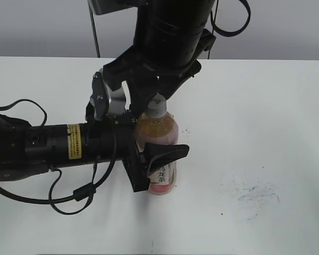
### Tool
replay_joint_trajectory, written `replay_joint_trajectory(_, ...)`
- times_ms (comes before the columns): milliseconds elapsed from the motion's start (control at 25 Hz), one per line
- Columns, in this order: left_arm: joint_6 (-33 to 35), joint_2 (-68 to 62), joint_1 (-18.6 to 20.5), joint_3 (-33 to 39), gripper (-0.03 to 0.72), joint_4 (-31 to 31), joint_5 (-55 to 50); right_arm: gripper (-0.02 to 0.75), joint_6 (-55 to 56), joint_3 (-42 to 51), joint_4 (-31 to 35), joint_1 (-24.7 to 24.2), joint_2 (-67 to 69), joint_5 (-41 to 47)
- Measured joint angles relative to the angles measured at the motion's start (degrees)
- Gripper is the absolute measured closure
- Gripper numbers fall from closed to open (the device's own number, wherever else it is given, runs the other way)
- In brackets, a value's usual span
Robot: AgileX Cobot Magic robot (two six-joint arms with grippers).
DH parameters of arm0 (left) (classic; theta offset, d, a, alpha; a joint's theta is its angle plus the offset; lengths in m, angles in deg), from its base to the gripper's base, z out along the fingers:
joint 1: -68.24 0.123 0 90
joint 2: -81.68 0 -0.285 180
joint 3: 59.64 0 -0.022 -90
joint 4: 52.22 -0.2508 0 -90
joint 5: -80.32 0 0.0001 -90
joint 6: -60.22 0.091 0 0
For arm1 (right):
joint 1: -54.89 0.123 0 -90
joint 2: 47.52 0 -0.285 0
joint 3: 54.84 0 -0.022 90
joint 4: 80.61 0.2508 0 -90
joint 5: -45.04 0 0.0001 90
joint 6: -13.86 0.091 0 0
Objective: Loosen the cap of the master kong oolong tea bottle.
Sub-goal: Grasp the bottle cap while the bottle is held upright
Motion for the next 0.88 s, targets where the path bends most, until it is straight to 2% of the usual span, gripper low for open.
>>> replay_joint_trajectory(720, 0.00, 0.00, 0.00, 0.00, 0.241, 0.00, 0.00, 0.343, 0.07, 2.84, 0.31, 0.00, -2.48, -0.02)
replay_joint_trajectory(880, 0.00, 0.00, 0.00, 0.00, 0.241, 0.00, 0.00, 0.388, -0.06, 2.84, 0.31, 0.00, -2.48, -0.02)
